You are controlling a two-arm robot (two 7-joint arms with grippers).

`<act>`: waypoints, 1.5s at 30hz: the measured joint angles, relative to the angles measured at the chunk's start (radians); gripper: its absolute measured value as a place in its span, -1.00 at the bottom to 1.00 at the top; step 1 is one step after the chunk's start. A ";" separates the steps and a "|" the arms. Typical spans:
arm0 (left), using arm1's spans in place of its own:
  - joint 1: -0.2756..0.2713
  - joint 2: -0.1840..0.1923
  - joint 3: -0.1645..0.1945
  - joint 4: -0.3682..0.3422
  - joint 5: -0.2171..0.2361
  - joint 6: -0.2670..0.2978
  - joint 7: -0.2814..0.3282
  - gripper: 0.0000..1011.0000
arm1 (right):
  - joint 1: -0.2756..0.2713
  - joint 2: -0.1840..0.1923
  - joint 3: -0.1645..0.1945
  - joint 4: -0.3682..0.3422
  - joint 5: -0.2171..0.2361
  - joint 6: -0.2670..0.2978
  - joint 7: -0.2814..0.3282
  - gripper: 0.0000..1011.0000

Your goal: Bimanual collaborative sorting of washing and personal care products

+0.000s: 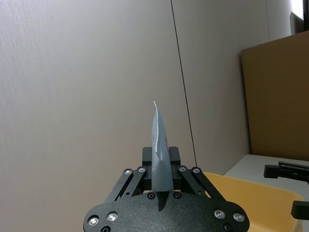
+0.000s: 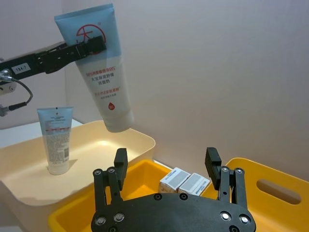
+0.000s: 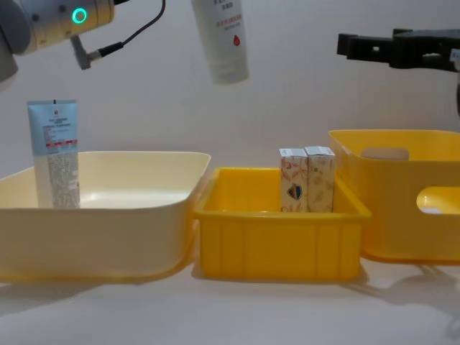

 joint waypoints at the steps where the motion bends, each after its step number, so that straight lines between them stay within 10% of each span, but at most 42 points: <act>1: 0.002 0.002 0.000 -0.003 -0.002 0.002 0.000 -0.60 | -0.001 -0.002 -0.002 0.000 0.000 -0.003 -0.001 0.98; 24: 0.046 0.039 0.036 -0.043 -0.019 0.028 -0.013 -0.60 | -0.011 -0.156 -0.105 -0.010 0.032 -0.090 -0.092 0.98; 45: 0.039 0.044 0.055 -0.025 -0.008 0.017 0.003 -0.60 | 0.005 -0.174 -0.153 -0.005 0.035 -0.062 -0.107 0.98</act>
